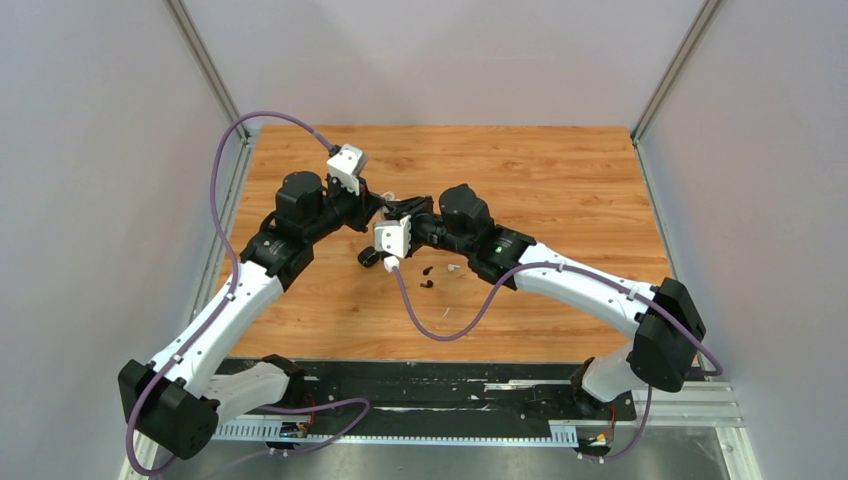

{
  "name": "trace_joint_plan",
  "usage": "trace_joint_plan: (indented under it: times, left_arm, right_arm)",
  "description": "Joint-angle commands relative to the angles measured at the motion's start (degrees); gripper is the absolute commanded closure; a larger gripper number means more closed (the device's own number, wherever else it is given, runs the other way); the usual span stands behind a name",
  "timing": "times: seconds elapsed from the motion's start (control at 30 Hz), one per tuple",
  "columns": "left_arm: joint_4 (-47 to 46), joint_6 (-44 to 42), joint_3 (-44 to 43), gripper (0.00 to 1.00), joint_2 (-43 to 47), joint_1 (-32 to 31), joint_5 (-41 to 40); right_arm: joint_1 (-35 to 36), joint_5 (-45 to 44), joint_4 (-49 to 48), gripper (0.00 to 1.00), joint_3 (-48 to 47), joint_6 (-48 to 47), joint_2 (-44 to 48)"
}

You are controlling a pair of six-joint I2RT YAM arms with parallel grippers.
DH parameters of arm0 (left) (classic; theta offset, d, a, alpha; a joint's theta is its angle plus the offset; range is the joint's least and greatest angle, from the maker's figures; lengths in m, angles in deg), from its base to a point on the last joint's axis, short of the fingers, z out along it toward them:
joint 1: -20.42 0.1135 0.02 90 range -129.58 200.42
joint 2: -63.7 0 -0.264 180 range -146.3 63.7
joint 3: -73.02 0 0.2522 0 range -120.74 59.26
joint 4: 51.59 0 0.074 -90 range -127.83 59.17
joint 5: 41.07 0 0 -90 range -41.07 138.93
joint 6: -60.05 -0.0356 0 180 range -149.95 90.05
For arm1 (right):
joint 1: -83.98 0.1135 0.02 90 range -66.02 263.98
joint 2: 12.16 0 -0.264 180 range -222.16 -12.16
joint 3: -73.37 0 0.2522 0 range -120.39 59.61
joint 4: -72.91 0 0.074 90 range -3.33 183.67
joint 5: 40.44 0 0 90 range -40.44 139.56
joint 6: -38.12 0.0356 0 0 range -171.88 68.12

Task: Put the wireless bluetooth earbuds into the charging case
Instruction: Insert the left earbud into the left side groove of the charging case.

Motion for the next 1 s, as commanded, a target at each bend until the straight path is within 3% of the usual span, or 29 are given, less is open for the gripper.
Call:
trace_joint_plan:
  times: [0.0, 0.53, 0.97]
  left_arm:
    - [-2.9, 0.3, -1.7, 1.0, 0.7, 0.4, 0.0]
    - [-3.3, -0.1, -1.5, 1.0, 1.2, 0.9, 0.0]
    - [-3.2, -1.8, -1.6, 1.0, 1.2, 1.0, 0.0]
  right_arm:
    - [-0.1, 1.0, 2.3, 0.71, -3.6, 3.6, -0.9]
    - [-0.2, 0.8, 12.0, 0.67, -10.5, 10.3, -3.4]
    - [-1.6, 1.6, 19.0, 0.56, -14.1, 18.2, -1.6]
